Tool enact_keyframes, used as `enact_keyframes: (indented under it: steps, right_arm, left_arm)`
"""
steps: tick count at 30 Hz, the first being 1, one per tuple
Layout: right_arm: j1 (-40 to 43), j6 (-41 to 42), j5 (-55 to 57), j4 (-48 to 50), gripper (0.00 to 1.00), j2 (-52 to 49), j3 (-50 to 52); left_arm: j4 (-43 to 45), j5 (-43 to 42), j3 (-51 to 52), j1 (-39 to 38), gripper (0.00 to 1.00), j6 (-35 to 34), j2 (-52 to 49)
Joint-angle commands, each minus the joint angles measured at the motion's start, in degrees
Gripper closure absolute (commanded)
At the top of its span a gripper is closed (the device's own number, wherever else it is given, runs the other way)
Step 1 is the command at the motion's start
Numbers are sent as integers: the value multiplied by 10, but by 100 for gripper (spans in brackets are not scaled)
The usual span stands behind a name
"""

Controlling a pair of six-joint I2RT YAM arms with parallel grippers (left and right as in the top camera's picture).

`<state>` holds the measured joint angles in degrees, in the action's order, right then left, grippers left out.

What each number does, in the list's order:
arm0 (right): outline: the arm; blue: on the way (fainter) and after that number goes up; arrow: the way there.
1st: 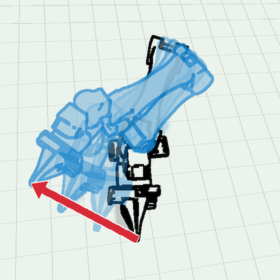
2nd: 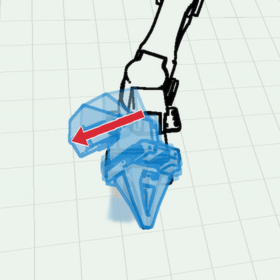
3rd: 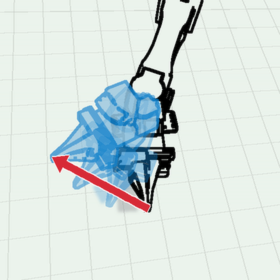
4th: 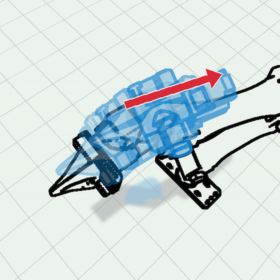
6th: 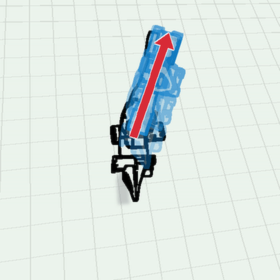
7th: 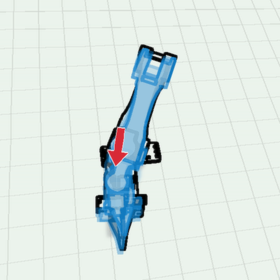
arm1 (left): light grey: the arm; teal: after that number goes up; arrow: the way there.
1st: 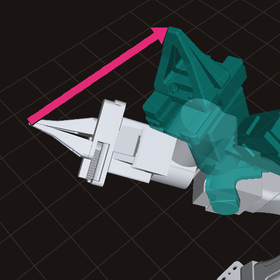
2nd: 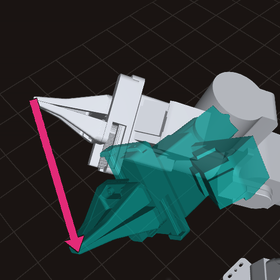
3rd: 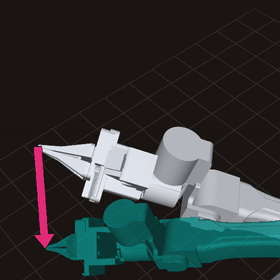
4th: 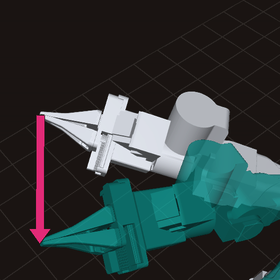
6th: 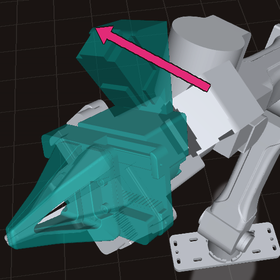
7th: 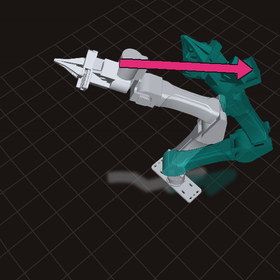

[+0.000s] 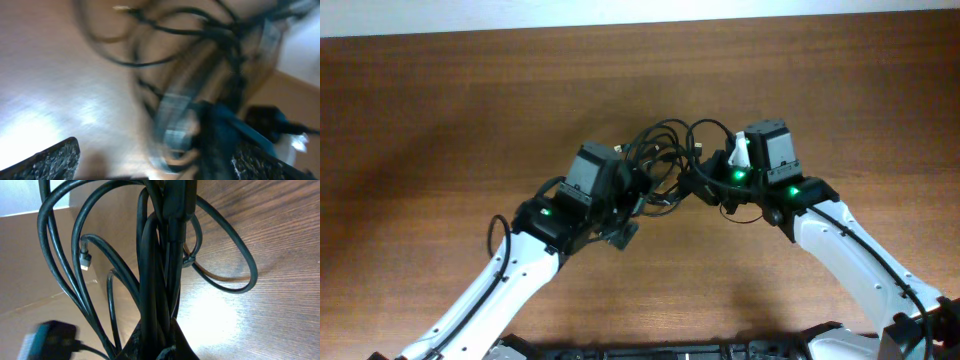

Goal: Untangle cables

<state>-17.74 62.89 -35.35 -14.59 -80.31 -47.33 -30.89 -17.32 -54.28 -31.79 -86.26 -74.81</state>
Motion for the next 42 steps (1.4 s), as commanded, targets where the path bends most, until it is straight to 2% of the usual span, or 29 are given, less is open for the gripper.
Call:
enact_keyframes:
  steps: [1, 4, 7, 9, 12, 18, 19, 21, 23, 24, 26, 27, 29, 35, 36, 37, 39, 40, 42]
  right_arm:
    - [-8, 2, 16, 4, 96, 4, 1]
    - [-8, 23, 10, 5, 96, 4, 1]
    - [-8, 99, -14, 12, 96, 4, 1]
    - [-9, 115, -17, 26, 96, 4, 1]
    - [-19, 161, -20, 46, 96, 4, 1]
    - [-42, 163, -30, 58, 96, 4, 1]
    - [-44, 163, -30, 58, 96, 4, 1]
    - [-44, 163, -30, 54, 96, 4, 1]
    - [-44, 162, -30, 43, 96, 4, 1]
    - [-44, 163, -31, 37, 96, 4, 1]
    - [-44, 163, -40, 35, 96, 4, 1]
    - [-44, 163, -47, 35, 96, 4, 1]
    - [-44, 163, -56, 35, 96, 4, 1]
    - [-44, 163, -90, 35, 96, 4, 1]
    - [-44, 163, -93, 35, 96, 4, 1]
    - [-44, 163, -93, 35, 96, 4, 1]
    - [-44, 162, -93, 34, 96, 4, 1]
    - [-44, 158, -93, 34, 96, 4, 1]
    - [-44, 137, -93, 33, 92, 4, 1]
  left_arm:
    - [23, 65, 3, -16, 1, 50, -5]
    - [17, 77, 4, -16, 1, 50, -5]
    - [16, 75, 4, -19, 1, 49, -6]
    - [17, 75, 4, -26, 1, 47, -9]
    - [17, 76, 4, -41, 1, 3, -25]
    - [18, 66, 4, -44, 1, -81, -85]
    - [20, 64, 4, -44, 3, -85, -90]
    - [19, 67, 4, -44, 27, -84, -92]
    - [20, 76, 4, -44, 47, -84, -92]
    - [19, 84, 4, -44, 54, -84, -92]
    - [19, 97, 4, -44, 58, -84, -92]
    - [20, 97, 4, -44, 55, -85, -92]
    - [20, 97, 4, -44, 31, -85, -92]
    - [19, 123, 4, -44, 61, -84, -92]
    - [19, 131, 4, -44, 70, -84, -92]
    - [16, 140, 4, -44, 75, -84, -92]
    - [5, 152, 4, -44, 97, -76, -92]
    - [-1, 157, 4, -43, 100, -67, -92]
    - [-20, 163, 4, -34, 100, -50, -92]
